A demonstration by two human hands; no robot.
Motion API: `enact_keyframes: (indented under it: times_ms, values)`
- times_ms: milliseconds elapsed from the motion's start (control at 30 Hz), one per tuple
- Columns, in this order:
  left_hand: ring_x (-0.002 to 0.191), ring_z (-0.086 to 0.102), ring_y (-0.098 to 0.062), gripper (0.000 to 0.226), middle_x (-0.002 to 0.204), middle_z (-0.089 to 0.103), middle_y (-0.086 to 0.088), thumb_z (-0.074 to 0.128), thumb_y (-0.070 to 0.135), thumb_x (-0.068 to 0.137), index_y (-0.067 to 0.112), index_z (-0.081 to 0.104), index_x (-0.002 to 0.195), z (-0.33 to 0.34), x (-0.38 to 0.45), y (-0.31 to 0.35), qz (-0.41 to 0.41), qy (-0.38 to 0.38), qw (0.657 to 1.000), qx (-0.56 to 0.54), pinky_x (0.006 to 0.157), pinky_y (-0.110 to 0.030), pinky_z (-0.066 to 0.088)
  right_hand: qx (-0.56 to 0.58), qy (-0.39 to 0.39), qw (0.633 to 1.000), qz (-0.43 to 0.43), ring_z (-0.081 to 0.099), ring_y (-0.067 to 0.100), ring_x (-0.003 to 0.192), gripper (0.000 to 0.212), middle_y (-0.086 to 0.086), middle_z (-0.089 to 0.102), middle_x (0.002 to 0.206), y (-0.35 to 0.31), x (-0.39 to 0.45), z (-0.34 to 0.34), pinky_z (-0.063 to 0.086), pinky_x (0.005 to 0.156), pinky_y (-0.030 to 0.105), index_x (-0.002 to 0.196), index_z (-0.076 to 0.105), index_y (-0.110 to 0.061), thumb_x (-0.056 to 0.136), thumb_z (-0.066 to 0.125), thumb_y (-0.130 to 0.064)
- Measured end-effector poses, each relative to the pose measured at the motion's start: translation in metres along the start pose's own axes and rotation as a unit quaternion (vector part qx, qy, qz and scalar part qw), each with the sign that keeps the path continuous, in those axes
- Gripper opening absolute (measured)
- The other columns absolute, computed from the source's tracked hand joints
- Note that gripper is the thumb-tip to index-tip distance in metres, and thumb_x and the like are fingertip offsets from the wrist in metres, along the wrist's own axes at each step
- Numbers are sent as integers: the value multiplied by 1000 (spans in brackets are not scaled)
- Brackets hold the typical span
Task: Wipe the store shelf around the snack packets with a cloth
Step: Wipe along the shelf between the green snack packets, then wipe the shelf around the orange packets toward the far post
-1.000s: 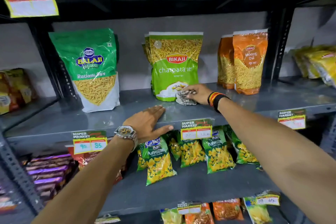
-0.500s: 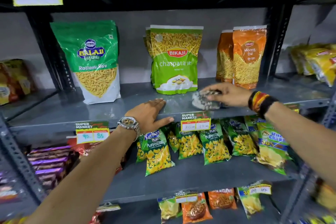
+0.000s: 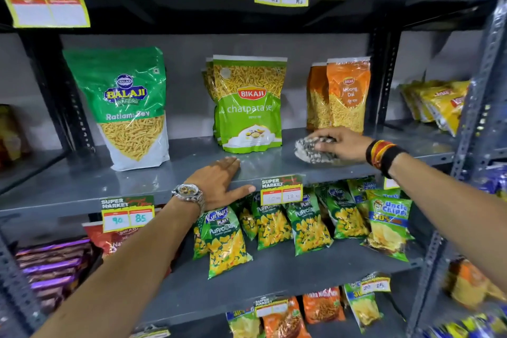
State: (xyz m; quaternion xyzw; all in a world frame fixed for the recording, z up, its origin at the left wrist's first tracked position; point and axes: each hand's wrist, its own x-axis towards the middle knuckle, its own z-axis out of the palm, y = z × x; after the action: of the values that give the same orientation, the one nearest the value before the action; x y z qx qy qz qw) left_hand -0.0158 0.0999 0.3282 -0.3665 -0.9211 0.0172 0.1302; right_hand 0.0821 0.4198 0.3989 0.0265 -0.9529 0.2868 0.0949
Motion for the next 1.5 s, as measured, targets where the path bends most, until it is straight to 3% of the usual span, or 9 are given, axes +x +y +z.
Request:
enact_keyframes:
  times_ms: [167, 567, 800, 967, 1033, 1100, 1233, 1367, 1500]
  values:
    - [154, 28, -26, 100, 171, 20, -5, 27, 84, 92, 15, 18, 164, 3, 28, 42, 33, 2, 999, 19, 120, -45, 34, 34, 68, 997, 19, 51, 22, 123, 37, 8, 54, 138, 24, 53, -15, 33, 103, 26, 129, 58, -15, 93, 59, -18]
    - [155, 24, -18, 103, 172, 17, 1, 26, 88, 88, 20, 15, 164, 17, 60, 57, -10, -9, 1000, -4, 125, -39, 25, -25, -31, 997, -66, 56, 25, 119, 31, 8, 58, 135, 48, 155, 48, 42, 92, 25, 124, 61, -18, 94, 55, -21]
    - [156, 23, -18, 98, 172, 15, 1, 32, 81, 91, 19, 15, 164, 10, 55, 66, -11, -20, 1000, 3, 124, -37, 24, -23, -60, 989, -130, 51, 22, 119, 34, 5, 53, 126, 66, 71, 27, 38, 103, 33, 131, 54, -27, 97, 48, -27]
    - [155, 26, -19, 100, 171, 20, 0, 31, 84, 90, 18, 19, 164, 13, 55, 62, -12, -8, 1000, -6, 124, -41, 29, 1, -159, 980, -116, 55, -9, 93, 32, -18, 58, 111, 60, -3, -17, 43, 78, 7, 127, 57, -29, 95, 52, -26]
    - [154, 28, -21, 101, 171, 22, -1, 28, 86, 90, 17, 20, 163, 14, 56, 60, -8, -5, 1000, -7, 124, -42, 31, 22, -118, 988, -99, 55, -6, 94, 33, -18, 59, 115, 61, 9, -31, 43, 84, 18, 128, 56, -31, 95, 52, -27]
    - [154, 30, -22, 102, 170, 23, -3, 26, 87, 89, 16, 21, 163, 13, 56, 60, -6, -5, 1000, -5, 123, -43, 32, 13, -58, 995, -76, 55, 10, 107, 33, -5, 57, 130, 66, 30, -29, 40, 97, 31, 129, 56, -29, 96, 52, -26]
    - [155, 25, -21, 101, 172, 18, -2, 27, 85, 90, 16, 18, 164, 12, 54, 62, -2, -15, 1000, -6, 125, -43, 28, -37, -25, 998, -54, 49, 24, 126, 34, 4, 50, 141, 80, 34, -2, 33, 100, 30, 131, 54, -27, 97, 49, -28]
    - [156, 24, -20, 100, 172, 16, 0, 28, 84, 90, 17, 16, 164, 10, 54, 63, -2, -20, 1000, 3, 125, -42, 28, -7, -99, 993, -65, 54, 12, 111, 33, -5, 57, 130, 74, 2, -13, 43, 87, 21, 129, 55, -32, 96, 51, -30]
    - [155, 27, -23, 102, 171, 19, -4, 26, 85, 90, 15, 17, 164, 6, 67, 74, 13, -21, 1000, 17, 124, -43, 30, 72, 14, 995, -62, 58, -7, 89, 33, -2, 57, 128, 68, 30, -28, 49, 85, 17, 129, 56, -23, 96, 53, -24]
